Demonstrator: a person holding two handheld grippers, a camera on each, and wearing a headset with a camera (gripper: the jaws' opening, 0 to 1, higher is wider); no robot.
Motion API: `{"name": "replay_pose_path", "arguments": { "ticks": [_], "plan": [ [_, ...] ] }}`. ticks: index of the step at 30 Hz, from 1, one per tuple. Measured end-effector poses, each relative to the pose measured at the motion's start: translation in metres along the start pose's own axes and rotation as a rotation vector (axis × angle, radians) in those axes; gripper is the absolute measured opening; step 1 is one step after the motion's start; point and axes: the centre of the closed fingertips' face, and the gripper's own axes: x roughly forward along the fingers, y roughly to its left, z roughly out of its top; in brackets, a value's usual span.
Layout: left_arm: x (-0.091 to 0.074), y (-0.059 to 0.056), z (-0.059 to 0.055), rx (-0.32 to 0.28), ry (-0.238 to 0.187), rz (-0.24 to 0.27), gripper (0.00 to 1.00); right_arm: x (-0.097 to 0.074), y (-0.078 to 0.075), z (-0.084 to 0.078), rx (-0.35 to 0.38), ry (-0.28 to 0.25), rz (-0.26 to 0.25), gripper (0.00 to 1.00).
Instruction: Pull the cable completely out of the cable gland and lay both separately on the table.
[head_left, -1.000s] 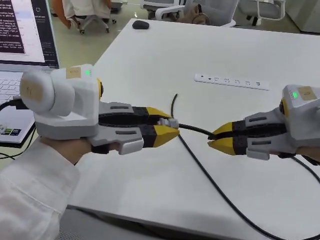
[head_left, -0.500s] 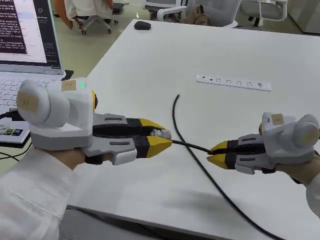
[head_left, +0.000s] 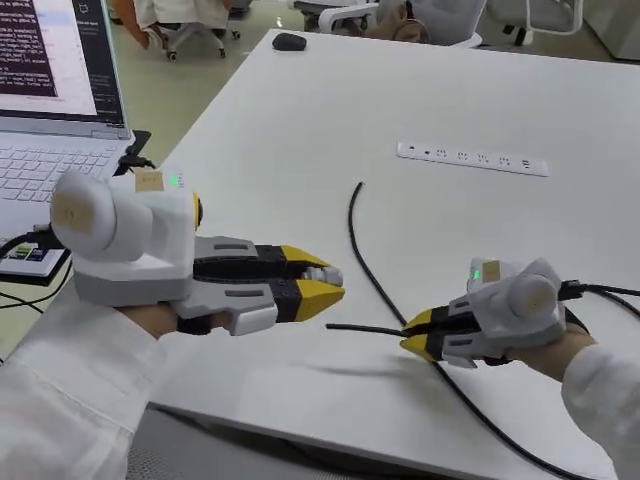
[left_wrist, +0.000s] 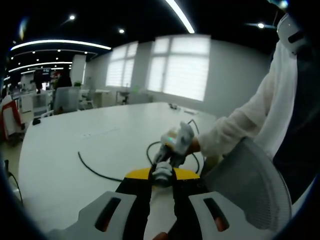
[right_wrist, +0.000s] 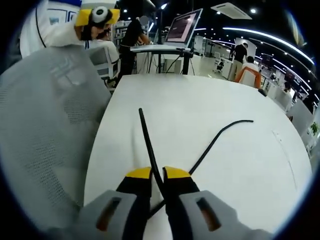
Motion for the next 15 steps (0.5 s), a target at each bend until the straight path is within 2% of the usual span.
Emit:
{"name": "replay_pose_path", "arguments": {
  "ticks": [6, 11, 15],
  "plan": [
    [-0.001, 0.003, -0.001, -0.008, -0.001, 0.01, 0.17, 0.006, 0.008, -0.014, 0.013, 0.041, 0.021, 0.1],
    [0.0, 0.003, -0.003, -0.011, 0.006, 0.01, 0.17, 0.008, 0.01, -0.017, 0.039, 0.052, 0.003, 0.12],
    [0.001, 0.003, -0.003, -0.012, 0.01, 0.009, 0.17, 0.008, 0.01, -0.02, 0.048, 0.052, 0.008, 0.13]
  ]
}}
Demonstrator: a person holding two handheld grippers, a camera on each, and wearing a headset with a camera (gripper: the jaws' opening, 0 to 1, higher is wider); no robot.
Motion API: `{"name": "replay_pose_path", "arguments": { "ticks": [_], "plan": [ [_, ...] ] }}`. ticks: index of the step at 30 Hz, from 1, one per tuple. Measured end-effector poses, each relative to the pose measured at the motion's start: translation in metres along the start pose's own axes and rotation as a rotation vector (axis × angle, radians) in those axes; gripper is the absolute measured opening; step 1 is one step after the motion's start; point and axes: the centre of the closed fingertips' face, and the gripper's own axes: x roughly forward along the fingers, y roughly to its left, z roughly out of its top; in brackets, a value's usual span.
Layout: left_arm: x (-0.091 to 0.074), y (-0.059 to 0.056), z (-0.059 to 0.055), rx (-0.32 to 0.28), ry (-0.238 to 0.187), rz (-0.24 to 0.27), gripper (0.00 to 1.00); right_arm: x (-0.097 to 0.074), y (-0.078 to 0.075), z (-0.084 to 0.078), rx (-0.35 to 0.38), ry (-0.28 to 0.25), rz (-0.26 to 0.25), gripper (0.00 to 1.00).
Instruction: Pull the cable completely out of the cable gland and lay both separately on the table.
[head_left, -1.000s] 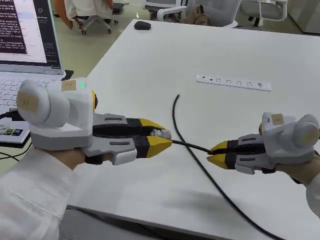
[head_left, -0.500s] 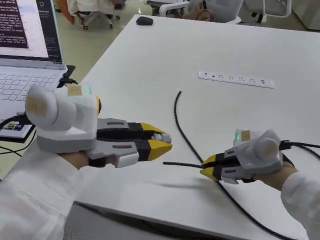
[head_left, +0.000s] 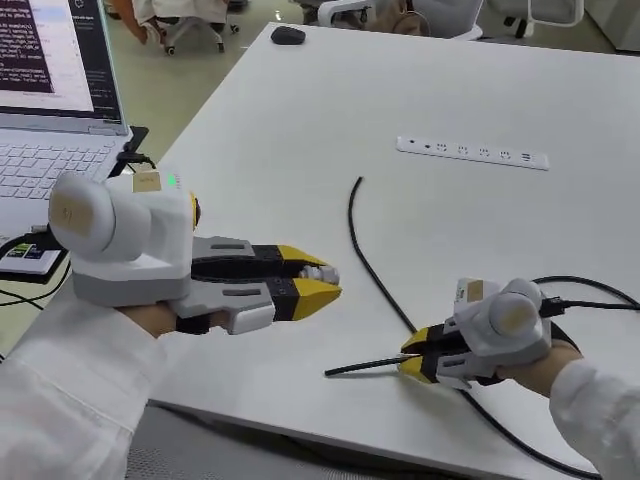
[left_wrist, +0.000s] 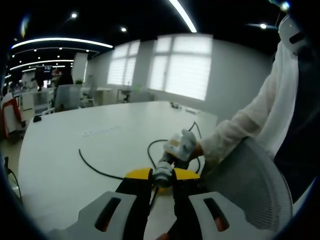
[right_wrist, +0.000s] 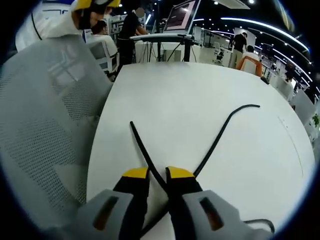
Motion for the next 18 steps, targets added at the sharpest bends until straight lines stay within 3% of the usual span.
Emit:
{"name": "replay_pose_path", "arguments": {
  "ticks": [3, 5, 9, 13, 15, 18],
  "plan": [
    [0.0, 0.001, 0.0, -0.004, -0.001, 0.004, 0.17, -0.001, -0.001, 0.002, 0.015, -0.013, -0.012, 0.13],
    [0.0, 0.001, -0.001, -0.008, 0.001, 0.008, 0.17, -0.003, -0.004, 0.008, 0.051, -0.058, -0.027, 0.12],
    [0.001, 0.004, -0.004, -0.024, 0.013, 0.009, 0.17, -0.008, -0.008, 0.012, 0.057, -0.076, -0.045, 0.14],
    [0.002, 0.015, -0.005, -0.068, 0.011, 0.029, 0.17, -0.018, -0.01, 0.019, 0.063, -0.103, -0.064, 0.17],
    [0.004, 0.022, -0.007, -0.079, 0.019, 0.041, 0.17, -0.024, -0.008, 0.026, 0.123, -0.145, -0.063, 0.19],
    [0.008, 0.029, -0.003, -0.083, -0.002, 0.039, 0.17, -0.038, -0.005, 0.035, 0.111, -0.198, -0.074, 0.23]
  ]
}}
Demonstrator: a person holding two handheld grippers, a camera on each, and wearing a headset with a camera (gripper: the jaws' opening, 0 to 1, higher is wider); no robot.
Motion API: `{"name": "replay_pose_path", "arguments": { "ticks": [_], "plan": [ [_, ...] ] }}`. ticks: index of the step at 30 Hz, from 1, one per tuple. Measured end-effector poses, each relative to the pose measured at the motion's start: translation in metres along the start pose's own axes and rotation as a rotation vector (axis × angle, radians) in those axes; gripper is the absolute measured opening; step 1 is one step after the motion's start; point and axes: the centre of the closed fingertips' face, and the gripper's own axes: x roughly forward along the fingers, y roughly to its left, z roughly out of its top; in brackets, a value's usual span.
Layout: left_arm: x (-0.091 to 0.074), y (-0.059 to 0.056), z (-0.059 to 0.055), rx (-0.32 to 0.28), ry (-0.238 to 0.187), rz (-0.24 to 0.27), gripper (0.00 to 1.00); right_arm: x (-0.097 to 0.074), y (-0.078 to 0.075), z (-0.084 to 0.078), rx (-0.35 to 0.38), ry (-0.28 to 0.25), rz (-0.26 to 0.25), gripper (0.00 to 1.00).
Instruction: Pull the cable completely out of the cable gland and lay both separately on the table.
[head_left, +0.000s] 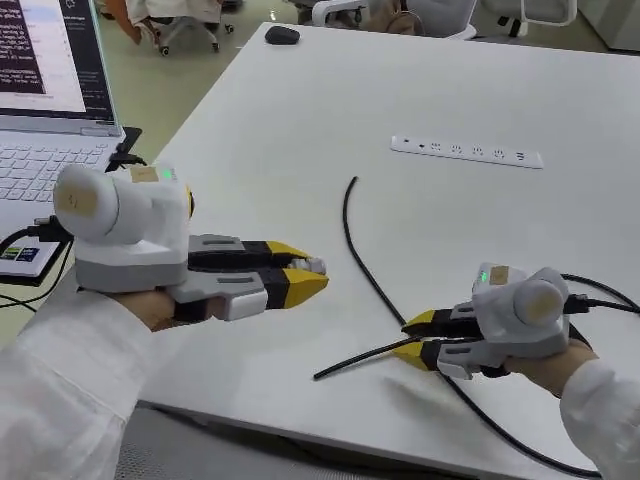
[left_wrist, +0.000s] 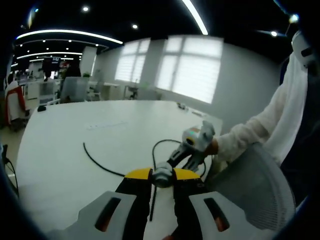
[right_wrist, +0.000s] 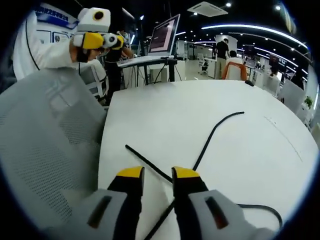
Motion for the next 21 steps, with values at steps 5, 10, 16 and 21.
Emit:
{"name": "replay_pose_path", "arguments": {
  "ticks": [5, 10, 16, 21],
  "plan": [
    [0.017, 0.012, 0.001, 0.021, 0.012, -0.012, 0.17, -0.028, 0.002, 0.023, 0.035, -0.099, -0.038, 0.24],
    [0.043, 0.031, 0.0, 0.017, -0.012, -0.002, 0.17, -0.067, 0.008, 0.042, 0.032, -0.181, -0.085, 0.24],
    [0.079, 0.041, -0.021, 0.007, 0.033, 0.0, 0.17, -0.118, 0.004, 0.047, 0.082, -0.266, -0.234, 0.28],
    [0.099, 0.041, -0.044, 0.015, 0.097, -0.01, 0.17, -0.147, 0.003, 0.028, 0.14, -0.265, -0.317, 0.32]
  ]
}}
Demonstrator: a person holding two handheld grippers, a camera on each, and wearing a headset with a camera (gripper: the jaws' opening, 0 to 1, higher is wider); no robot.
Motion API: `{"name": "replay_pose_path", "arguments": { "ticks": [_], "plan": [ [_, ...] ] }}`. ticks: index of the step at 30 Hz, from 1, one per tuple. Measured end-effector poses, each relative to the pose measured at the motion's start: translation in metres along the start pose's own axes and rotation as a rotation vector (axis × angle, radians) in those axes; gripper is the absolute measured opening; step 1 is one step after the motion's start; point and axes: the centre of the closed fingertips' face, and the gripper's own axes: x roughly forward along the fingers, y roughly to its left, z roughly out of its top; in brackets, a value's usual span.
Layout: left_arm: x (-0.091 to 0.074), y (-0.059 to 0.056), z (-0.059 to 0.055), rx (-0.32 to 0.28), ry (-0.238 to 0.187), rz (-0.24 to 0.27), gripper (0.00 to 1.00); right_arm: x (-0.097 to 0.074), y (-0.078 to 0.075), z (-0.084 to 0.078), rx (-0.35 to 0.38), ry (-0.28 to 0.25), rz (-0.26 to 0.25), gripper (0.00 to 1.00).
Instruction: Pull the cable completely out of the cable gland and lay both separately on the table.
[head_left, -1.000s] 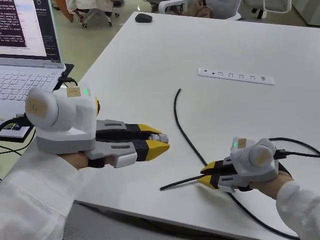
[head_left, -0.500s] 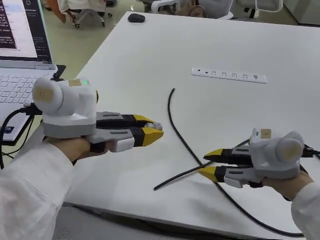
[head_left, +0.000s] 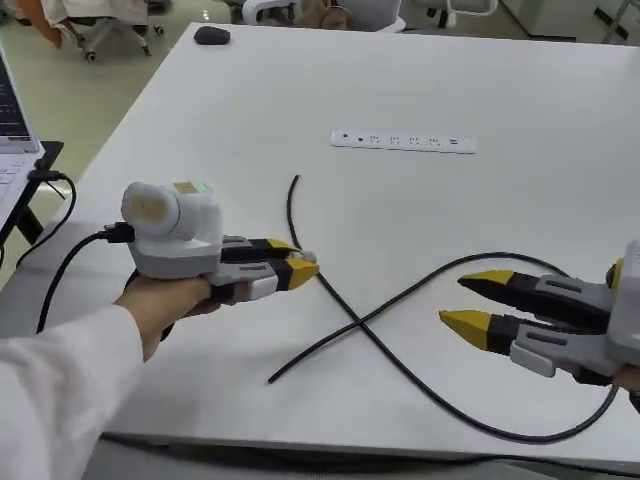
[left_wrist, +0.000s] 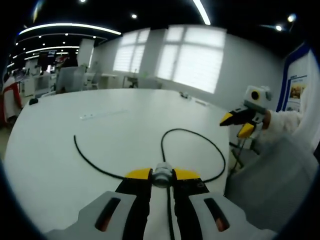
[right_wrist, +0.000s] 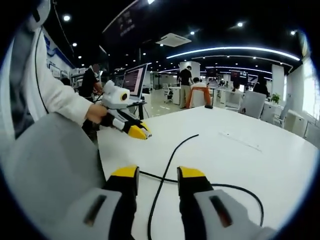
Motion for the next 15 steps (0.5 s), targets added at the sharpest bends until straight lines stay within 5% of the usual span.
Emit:
{"name": "replay_pose_path", "arguments": {
  "ticks": [8, 11, 15],
  "plan": [
    [0.027, 0.009, -0.047, -0.019, 0.104, 0.02, 0.18, -0.028, -0.014, -0.018, 0.086, 0.027, -0.105, 0.44],
    [0.029, 0.021, -0.068, -0.04, 0.142, 0.074, 0.18, -0.033, -0.013, -0.025, 0.122, 0.039, -0.128, 0.46],
    [0.03, 0.023, -0.084, -0.018, 0.178, 0.069, 0.18, -0.035, -0.011, -0.032, 0.156, 0.045, -0.146, 0.47]
  ]
}}
